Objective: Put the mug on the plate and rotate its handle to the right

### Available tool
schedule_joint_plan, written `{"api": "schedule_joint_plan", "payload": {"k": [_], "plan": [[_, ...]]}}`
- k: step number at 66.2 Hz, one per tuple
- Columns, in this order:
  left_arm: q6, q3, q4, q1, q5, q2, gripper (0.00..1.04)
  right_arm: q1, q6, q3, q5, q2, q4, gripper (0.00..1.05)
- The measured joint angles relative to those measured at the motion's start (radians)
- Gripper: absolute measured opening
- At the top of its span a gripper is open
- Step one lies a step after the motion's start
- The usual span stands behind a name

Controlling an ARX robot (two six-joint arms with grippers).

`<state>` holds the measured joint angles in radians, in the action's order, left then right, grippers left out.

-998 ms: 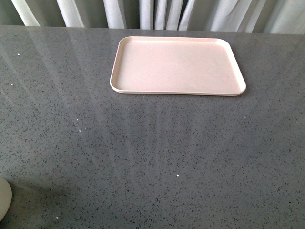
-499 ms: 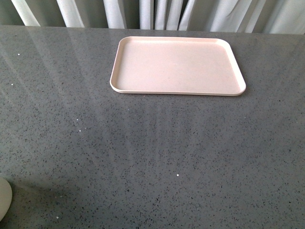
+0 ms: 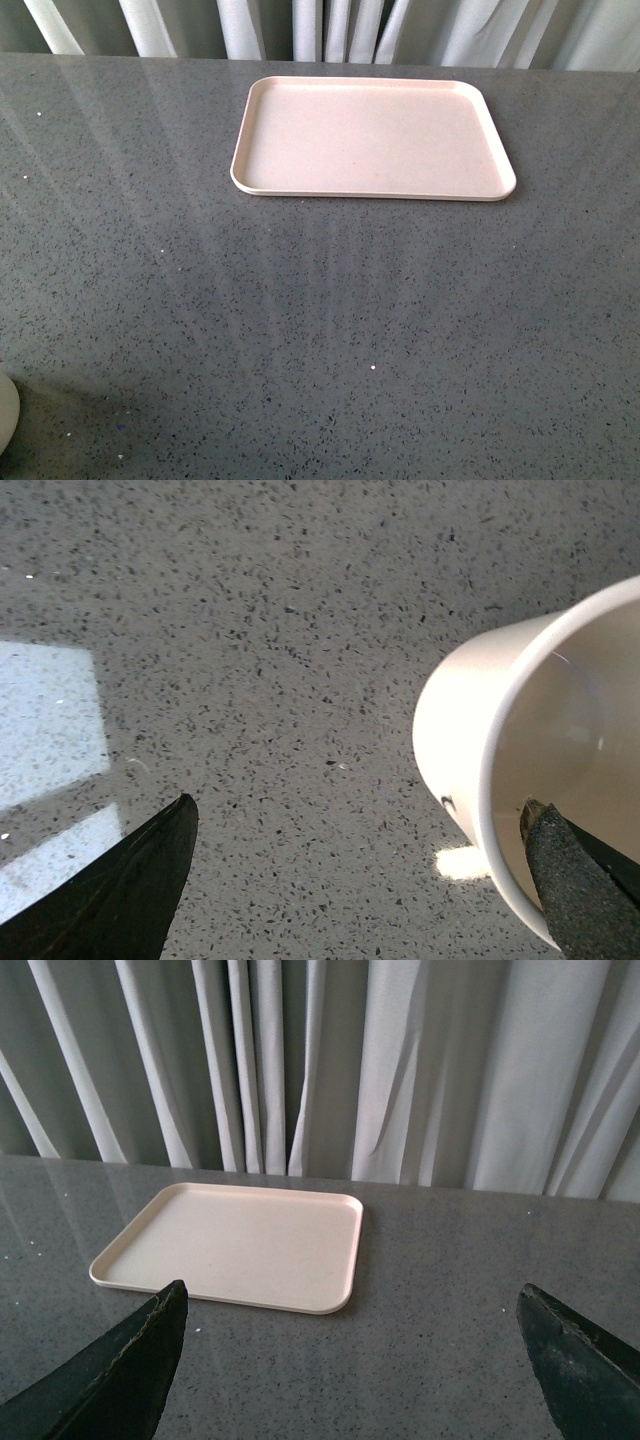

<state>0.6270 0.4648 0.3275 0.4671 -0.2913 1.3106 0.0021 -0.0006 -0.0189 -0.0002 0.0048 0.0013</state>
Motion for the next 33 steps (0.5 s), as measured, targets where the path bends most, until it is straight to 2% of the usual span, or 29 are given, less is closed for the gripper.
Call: {"api": "schedule_joint_plan", "payload": {"k": [12, 24, 33], "plan": [[0.019, 0.001, -0.025, -0.008, 0.011, 0.063, 0.94, 0.000, 0.000, 0.000, 0.000, 0.000, 0.000, 0.96], [0.014, 0.004, -0.034, -0.043, 0.009, 0.074, 0.68, 0.000, 0.000, 0.000, 0.000, 0.000, 0.000, 0.96], [-0.015, 0.007, -0.037, -0.095, 0.008, 0.074, 0.36, 0.000, 0.000, 0.000, 0.000, 0.000, 0.000, 0.96]]}}
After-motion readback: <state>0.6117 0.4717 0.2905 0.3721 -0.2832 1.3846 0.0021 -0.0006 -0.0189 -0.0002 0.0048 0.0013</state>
